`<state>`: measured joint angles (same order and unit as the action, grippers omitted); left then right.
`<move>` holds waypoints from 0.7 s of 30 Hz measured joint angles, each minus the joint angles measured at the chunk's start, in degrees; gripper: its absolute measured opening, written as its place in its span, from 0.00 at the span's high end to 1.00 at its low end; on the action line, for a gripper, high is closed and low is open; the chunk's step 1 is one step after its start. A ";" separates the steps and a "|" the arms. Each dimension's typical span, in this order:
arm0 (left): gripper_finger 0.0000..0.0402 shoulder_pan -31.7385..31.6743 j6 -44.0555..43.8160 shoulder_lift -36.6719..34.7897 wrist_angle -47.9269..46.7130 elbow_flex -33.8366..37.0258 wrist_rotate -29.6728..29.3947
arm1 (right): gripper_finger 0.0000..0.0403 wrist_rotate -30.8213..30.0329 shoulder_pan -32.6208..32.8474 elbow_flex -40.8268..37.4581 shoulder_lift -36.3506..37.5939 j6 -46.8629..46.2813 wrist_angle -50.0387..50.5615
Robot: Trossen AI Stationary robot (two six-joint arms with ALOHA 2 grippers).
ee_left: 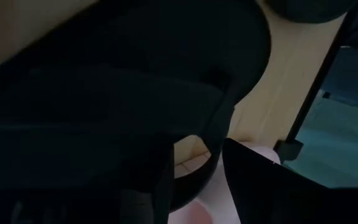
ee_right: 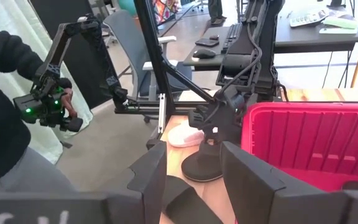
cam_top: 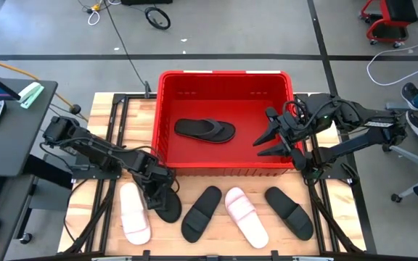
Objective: Pick and place slides into bin
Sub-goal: Put the other black pair slippers into the red bin
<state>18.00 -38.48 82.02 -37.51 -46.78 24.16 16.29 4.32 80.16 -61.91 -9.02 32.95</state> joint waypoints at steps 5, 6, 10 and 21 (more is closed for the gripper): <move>0.60 0.91 -1.84 0.05 2.11 0.00 0.88 | 0.61 0.00 0.00 0.00 0.00 -0.75 0.00; 0.60 1.47 -2.35 0.12 2.83 0.00 0.92 | 0.61 0.00 -0.02 0.00 0.00 -1.12 0.00; 0.60 3.73 -3.06 0.38 3.99 0.00 0.76 | 0.61 0.00 0.00 0.00 0.00 -1.33 0.02; 0.62 6.40 -6.96 6.04 5.02 0.09 -0.26 | 0.61 0.00 0.00 0.00 0.00 -0.05 0.07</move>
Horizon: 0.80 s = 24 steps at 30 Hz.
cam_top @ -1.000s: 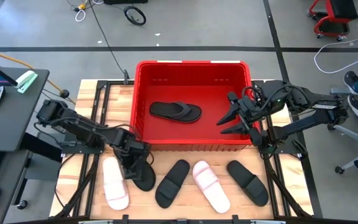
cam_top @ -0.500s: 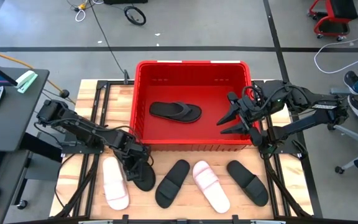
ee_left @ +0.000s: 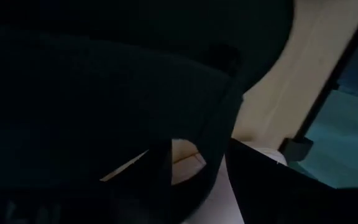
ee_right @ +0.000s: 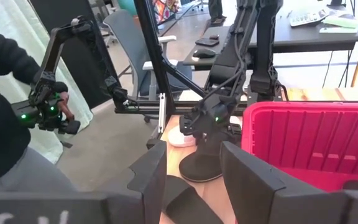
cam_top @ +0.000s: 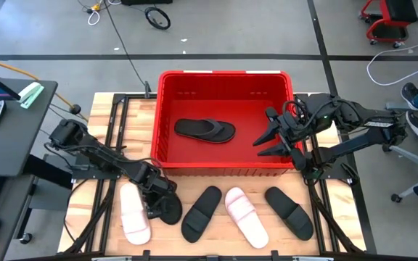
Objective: Pick and place slides into bin
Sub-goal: Put the other black pair slippers into the red bin
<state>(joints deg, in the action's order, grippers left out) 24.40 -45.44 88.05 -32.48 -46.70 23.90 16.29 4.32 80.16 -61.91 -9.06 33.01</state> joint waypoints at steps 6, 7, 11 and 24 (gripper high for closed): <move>0.79 0.00 -3.48 0.43 5.17 0.00 0.44 | 0.61 0.00 -0.02 0.00 0.00 -0.32 0.13; 0.85 0.00 -3.64 0.16 5.33 -0.11 0.92 | 0.61 0.00 -0.01 0.00 0.00 -0.32 0.13; 0.96 0.41 -9.12 -0.44 5.08 -2.11 5.16 | 0.61 0.00 0.00 0.00 0.00 -0.34 0.13; 0.98 5.45 -21.78 -5.31 -14.96 -33.80 0.51 | 0.61 0.00 0.00 0.00 0.00 -0.31 0.18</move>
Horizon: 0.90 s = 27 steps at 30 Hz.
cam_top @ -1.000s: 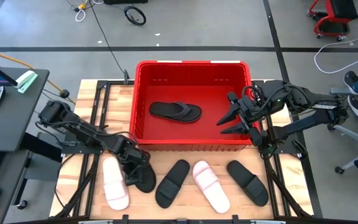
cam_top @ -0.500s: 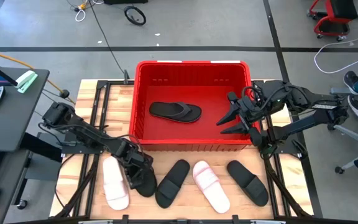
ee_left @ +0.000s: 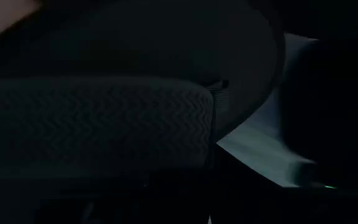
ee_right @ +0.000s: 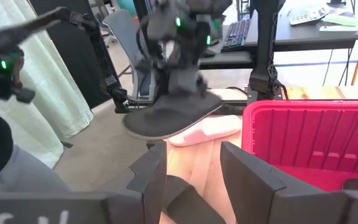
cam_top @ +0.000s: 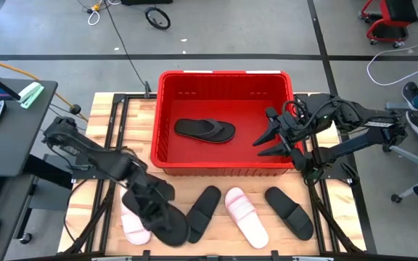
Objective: Pick and place slides into bin
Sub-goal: Put the other black pair slippers into the red bin
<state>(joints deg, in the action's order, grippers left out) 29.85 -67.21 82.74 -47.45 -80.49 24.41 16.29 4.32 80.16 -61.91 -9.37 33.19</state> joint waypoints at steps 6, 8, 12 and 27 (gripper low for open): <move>0.98 -4.64 2.87 0.00 -23.10 -18.37 -18.43 | 0.61 0.02 -0.01 0.00 0.00 -0.33 -0.07; 0.98 -7.13 5.42 0.01 -24.41 -23.72 -25.25 | 0.61 0.02 0.00 0.00 0.00 -1.42 -0.07; 0.98 -15.06 14.60 0.10 -23.18 -32.53 -34.82 | 0.61 0.02 0.00 0.00 0.00 -3.16 -0.09; 0.98 -53.00 42.71 8.95 2.21 -26.82 -15.97 | 0.61 -3.77 0.00 0.00 -0.15 -5.55 -0.25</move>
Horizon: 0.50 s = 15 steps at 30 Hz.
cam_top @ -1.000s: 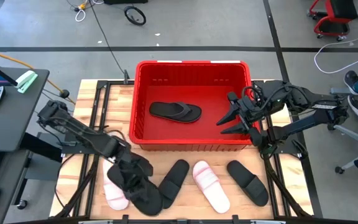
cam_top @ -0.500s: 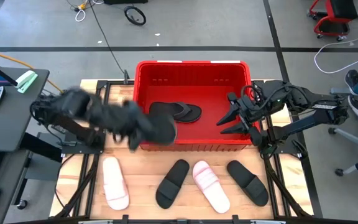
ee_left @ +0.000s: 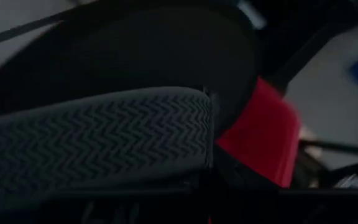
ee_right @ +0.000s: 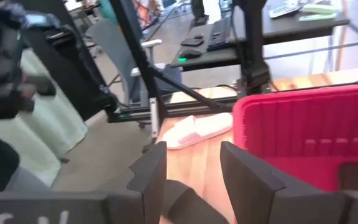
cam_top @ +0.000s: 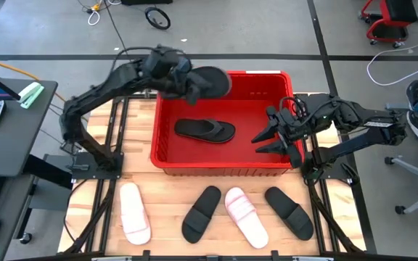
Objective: Pick and place slides into bin
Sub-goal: Put the other black pair slippers into the red bin
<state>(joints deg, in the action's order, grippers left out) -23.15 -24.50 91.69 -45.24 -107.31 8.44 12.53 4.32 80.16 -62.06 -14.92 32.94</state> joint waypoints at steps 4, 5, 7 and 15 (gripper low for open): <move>0.98 -2.26 -0.32 6.09 5.94 1.13 3.90 | 0.61 -1.60 0.00 0.00 -0.06 0.02 0.03; 0.98 -2.44 -0.32 7.79 5.44 1.25 3.88 | 0.61 -1.61 0.00 0.00 -0.09 0.02 0.03; 0.98 -2.48 -0.30 10.97 4.65 1.27 4.02 | 0.61 -1.63 0.00 0.00 -0.09 0.02 0.11; 0.98 -2.85 1.56 21.39 3.75 1.27 4.66 | 0.61 -1.65 0.00 0.00 -0.09 0.04 0.25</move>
<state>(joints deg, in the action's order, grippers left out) -26.00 -22.94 113.09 -41.49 -106.04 13.10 10.87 4.32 80.16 -62.15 -14.87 33.19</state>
